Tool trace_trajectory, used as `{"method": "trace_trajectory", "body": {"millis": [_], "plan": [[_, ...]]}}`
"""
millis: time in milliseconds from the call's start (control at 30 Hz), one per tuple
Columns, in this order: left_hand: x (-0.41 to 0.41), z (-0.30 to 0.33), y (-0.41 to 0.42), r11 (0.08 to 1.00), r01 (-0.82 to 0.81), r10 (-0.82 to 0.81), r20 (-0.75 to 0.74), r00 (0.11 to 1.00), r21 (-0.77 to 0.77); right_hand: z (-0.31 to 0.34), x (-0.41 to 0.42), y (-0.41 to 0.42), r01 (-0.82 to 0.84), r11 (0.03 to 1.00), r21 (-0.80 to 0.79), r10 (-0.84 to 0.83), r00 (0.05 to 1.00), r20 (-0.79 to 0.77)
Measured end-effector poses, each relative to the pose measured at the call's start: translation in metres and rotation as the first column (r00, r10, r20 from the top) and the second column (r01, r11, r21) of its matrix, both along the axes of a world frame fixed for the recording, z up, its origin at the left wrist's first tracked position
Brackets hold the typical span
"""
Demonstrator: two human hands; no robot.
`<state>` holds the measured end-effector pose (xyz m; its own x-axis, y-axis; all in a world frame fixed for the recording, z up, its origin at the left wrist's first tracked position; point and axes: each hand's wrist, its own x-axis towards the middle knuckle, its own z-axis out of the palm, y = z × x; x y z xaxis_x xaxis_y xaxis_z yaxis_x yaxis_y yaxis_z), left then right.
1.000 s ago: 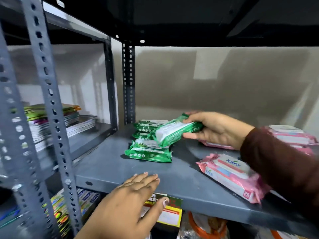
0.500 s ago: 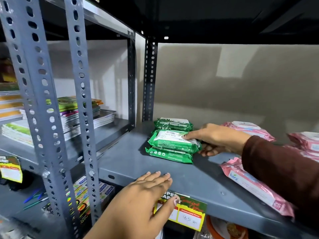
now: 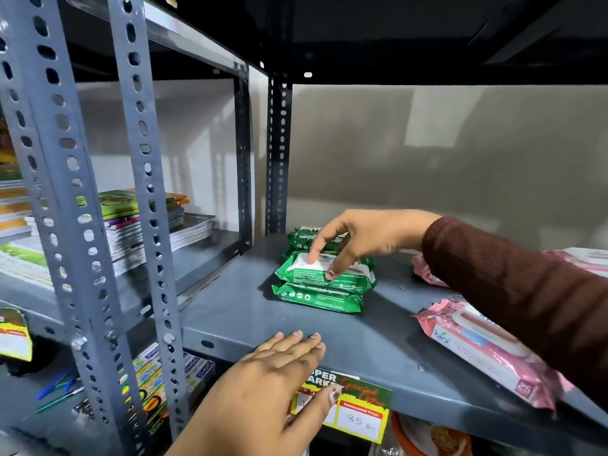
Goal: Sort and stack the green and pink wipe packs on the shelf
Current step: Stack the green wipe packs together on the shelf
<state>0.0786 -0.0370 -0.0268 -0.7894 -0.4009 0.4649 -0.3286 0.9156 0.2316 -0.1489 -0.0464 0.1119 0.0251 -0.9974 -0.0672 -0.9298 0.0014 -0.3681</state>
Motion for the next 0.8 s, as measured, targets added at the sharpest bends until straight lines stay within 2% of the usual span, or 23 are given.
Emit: {"method": "trace_trajectory", "body": {"millis": [67, 100, 167, 233, 300, 400, 433, 533, 567, 667, 800], "plan": [[-0.001, -0.007, -0.003, 0.999, 0.038, -0.038, -0.049, 0.998, -0.007, 0.002, 0.007, -0.001, 0.06, 0.998, -0.027, -0.062, 0.993, -0.099], [-0.002, -0.01, -0.005, 0.999, 0.046, -0.047, -0.07, 0.996, -0.013, 0.001, 0.012, -0.001, 0.091, 0.993, -0.077, -0.105, 0.973, -0.208], [-0.004, -0.017, -0.008, 0.998, 0.051, -0.054, -0.106, 0.993, -0.028, -0.006, 0.023, -0.003, 0.134, 0.968, -0.211, -0.217, 0.873, -0.438], [-0.003, -0.021, -0.008, 0.998, 0.063, -0.064, -0.12, 0.991, -0.012, -0.015, 0.034, -0.006, 0.161, 0.939, -0.304, -0.308, 0.787, -0.534], [-0.002, -0.023, -0.009, 0.997, 0.068, -0.071, -0.122, 0.99, -0.029, -0.016, 0.035, -0.011, 0.252, 0.917, -0.309, -0.38, 0.788, -0.484], [0.001, -0.02, -0.007, 0.997, 0.073, -0.077, -0.112, 0.991, -0.036, -0.001, 0.018, -0.014, 0.364, 0.926, -0.105, -0.378, 0.896, -0.231], [0.001, -0.018, -0.005, 0.997, 0.068, -0.072, -0.101, 0.992, -0.042, 0.007, 0.009, -0.009, 0.341, 0.94, -0.025, -0.34, 0.921, -0.189], [0.002, -0.015, -0.002, 0.997, 0.045, -0.05, -0.082, 0.995, -0.059, 0.023, -0.011, 0.006, 0.143, 0.964, 0.224, -0.074, 0.954, -0.292], [0.003, -0.015, -0.003, 0.997, 0.042, -0.047, -0.079, 0.996, -0.058, 0.022, -0.012, 0.009, 0.092, 0.959, 0.268, -0.019, 0.965, -0.263], [0.003, -0.015, -0.004, 0.998, 0.042, -0.045, -0.072, 0.996, -0.052, 0.009, -0.009, 0.007, 0.012, 0.975, 0.224, 0.023, 0.988, -0.154], [0.002, -0.014, -0.004, 0.997, 0.054, -0.059, -0.08, 0.995, -0.063, -0.005, -0.008, -0.005, 0.047, 0.996, 0.078, -0.041, 0.995, -0.087]]}}
